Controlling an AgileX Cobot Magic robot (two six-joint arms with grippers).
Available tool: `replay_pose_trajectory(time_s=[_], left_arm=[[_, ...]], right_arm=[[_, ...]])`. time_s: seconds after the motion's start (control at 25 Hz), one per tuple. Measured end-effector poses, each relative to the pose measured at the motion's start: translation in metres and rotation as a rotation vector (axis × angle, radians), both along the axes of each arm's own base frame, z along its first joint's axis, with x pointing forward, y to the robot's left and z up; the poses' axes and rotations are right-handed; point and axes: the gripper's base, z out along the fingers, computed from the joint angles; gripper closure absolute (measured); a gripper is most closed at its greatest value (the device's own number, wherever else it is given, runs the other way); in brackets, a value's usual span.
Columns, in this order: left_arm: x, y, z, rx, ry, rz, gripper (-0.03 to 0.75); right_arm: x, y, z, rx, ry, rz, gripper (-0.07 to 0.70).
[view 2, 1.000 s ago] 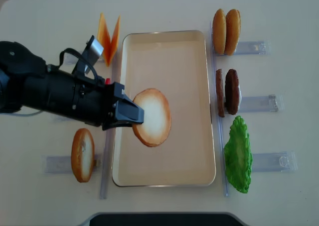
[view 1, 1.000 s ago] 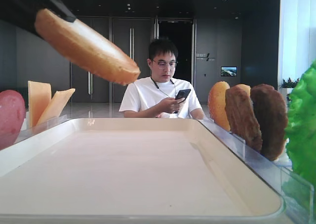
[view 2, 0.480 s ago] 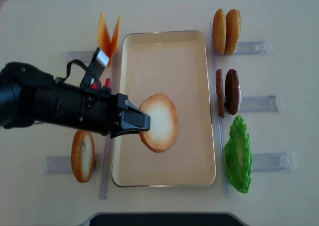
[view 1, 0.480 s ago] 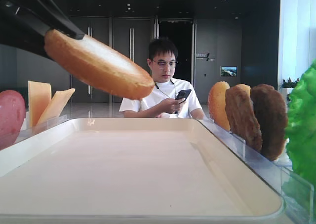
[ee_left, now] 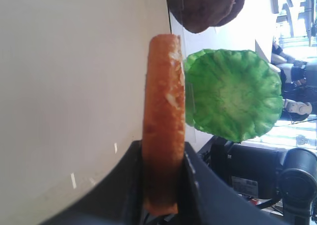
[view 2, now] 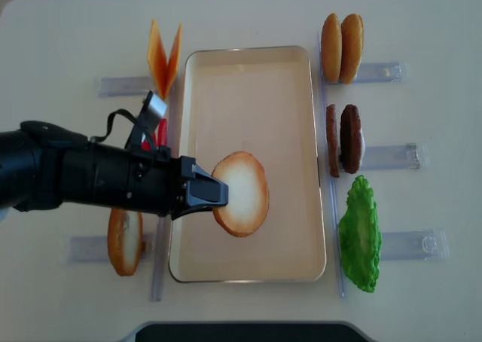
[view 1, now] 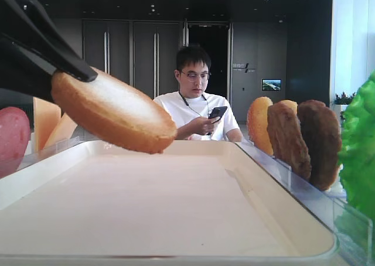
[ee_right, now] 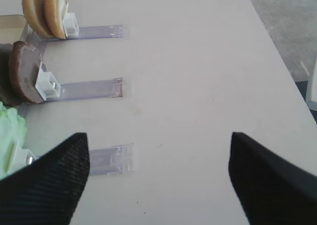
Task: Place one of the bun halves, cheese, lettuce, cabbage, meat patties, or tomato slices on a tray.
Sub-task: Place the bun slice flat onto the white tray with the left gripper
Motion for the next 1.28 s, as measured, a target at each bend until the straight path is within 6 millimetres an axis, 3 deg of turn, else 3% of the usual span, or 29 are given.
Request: replay_pose_trajectory(time_s=[0.52,0.92,1.28], left_arm=[[0.01,0.001,-0.004,0.025,-0.102,0.037,0.575],[0.017,-0.001,-0.032,0.031,-0.005,0.059,0.575],[0.019,-0.002,-0.034,0.008,-0.008,0.066,0.575]], right_arm=[[0.0,0.0,0.0,0.0,0.0,0.0,0.055],[0.0,0.0,0.0,0.0,0.0,0.0,0.055],[0.0,0.0,0.0,0.0,0.0,0.0,0.055]])
